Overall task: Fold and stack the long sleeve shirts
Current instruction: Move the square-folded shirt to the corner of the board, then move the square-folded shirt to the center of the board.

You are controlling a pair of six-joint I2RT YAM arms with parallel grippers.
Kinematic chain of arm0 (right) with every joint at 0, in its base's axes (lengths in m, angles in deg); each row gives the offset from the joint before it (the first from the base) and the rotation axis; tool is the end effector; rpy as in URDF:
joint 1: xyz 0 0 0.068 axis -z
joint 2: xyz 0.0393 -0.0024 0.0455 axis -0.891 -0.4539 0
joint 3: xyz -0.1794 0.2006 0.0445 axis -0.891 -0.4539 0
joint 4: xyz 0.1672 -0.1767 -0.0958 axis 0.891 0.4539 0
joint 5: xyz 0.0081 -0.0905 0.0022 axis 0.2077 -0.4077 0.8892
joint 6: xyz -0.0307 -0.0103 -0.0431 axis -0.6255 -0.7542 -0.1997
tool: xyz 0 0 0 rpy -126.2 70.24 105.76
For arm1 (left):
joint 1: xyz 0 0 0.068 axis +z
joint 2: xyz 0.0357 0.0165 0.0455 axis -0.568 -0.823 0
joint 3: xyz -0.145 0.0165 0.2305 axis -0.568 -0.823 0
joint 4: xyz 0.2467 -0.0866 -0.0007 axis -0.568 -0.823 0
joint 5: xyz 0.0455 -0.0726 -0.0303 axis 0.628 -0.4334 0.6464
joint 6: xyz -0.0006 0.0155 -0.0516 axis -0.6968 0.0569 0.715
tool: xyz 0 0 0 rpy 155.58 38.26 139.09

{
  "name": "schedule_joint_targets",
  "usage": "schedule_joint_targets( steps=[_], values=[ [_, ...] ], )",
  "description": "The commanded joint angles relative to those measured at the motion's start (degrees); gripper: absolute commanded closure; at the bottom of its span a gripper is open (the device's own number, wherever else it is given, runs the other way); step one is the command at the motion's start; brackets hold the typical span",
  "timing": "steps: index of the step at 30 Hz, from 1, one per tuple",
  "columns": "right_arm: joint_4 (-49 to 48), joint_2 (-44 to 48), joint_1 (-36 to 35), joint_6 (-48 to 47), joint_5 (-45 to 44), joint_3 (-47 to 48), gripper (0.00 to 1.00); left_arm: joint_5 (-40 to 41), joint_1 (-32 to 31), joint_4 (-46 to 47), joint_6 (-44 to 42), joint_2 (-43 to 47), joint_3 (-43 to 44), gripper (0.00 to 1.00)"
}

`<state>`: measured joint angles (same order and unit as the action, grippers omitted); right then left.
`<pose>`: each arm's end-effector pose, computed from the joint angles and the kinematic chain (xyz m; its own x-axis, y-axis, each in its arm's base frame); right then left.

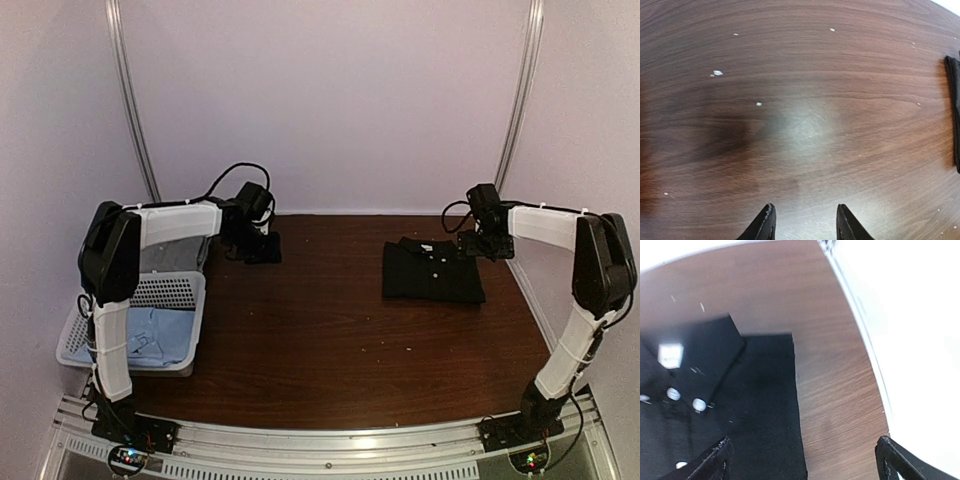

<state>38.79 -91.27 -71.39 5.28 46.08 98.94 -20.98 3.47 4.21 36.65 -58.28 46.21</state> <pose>0.3685 0.0432 0.2171 -0.8120 0.1121 -0.5728 0.2247 0.9658 -0.1294 0.3881 -0.2349 0.1982 -0.8885 -0.0715 -0.4534 0.0690 0.9557 -0.2860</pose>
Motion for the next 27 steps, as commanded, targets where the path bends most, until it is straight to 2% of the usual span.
schedule_joint_targets(
  steps=[1,6,12,23,27],
  values=[
    [-4.2,7.3,-0.2,2.6,1.7,-2.2,0.00,6.3,1.8,-1.1,-1.9,2.5,-0.3,0.57],
    [-7.8,11.8,-1.2,3.5,8.9,-4.6,0.00,12.4,3.5,-2.3,-4.7,1.8,0.5,0.54],
    [-13.4,15.3,-3.1,4.9,14.0,-8.2,0.00,23.3,5.2,-7.4,-6.6,-1.7,5.6,0.48],
    [-17.6,16.3,-6.1,5.9,17.2,-10.0,0.00,41.8,7.8,-16.8,-8.9,-11.1,16.1,0.20],
    [-18.2,16.2,-6.5,5.8,17.9,-10.4,0.00,47.0,9.0,-19.0,-9.2,-14.6,18.1,0.16]
  ],
)
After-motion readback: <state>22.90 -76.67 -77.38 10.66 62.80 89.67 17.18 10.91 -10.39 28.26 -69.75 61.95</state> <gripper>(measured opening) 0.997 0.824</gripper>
